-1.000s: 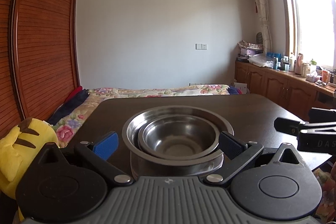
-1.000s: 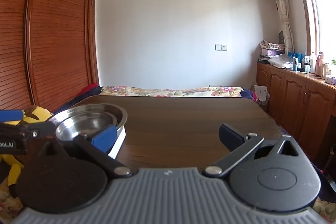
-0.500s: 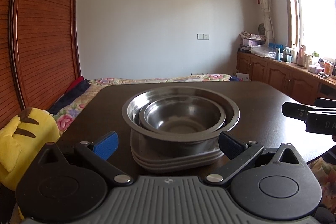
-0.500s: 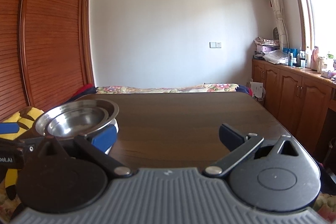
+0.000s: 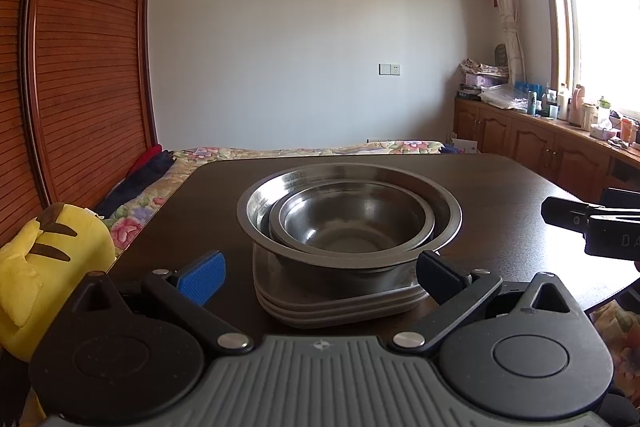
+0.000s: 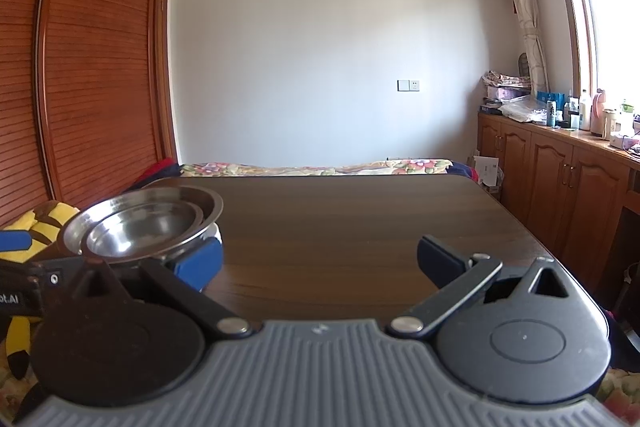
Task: Organize plates and bowls
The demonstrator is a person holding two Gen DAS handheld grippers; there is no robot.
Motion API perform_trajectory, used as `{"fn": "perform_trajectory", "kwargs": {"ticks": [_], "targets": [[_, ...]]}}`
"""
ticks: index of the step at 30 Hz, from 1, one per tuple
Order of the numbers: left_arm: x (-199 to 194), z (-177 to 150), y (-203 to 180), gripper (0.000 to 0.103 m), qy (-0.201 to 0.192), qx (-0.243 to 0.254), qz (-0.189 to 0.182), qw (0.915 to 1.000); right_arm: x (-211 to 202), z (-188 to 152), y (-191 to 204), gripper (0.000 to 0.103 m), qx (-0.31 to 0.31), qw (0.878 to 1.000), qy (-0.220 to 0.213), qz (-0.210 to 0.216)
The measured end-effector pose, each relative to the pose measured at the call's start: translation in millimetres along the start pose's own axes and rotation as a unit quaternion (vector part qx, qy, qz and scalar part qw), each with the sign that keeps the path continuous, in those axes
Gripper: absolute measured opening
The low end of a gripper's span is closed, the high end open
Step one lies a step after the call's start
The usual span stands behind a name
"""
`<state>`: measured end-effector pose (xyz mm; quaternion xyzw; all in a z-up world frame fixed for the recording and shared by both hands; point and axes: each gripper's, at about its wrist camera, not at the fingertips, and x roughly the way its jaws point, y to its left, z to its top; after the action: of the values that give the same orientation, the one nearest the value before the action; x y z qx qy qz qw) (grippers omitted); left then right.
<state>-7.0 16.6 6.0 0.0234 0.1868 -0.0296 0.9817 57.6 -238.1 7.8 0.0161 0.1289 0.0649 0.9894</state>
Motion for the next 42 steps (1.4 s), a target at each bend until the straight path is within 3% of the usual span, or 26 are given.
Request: {"fn": "perform_trajectory", "kwargs": {"ticks": [42], "targets": [[-0.6,-0.1,0.2,0.103,0.001,0.003,0.0,1.0,2.2,0.5,-1.6,0.103,0.0,1.0,0.005,-0.002]]}}
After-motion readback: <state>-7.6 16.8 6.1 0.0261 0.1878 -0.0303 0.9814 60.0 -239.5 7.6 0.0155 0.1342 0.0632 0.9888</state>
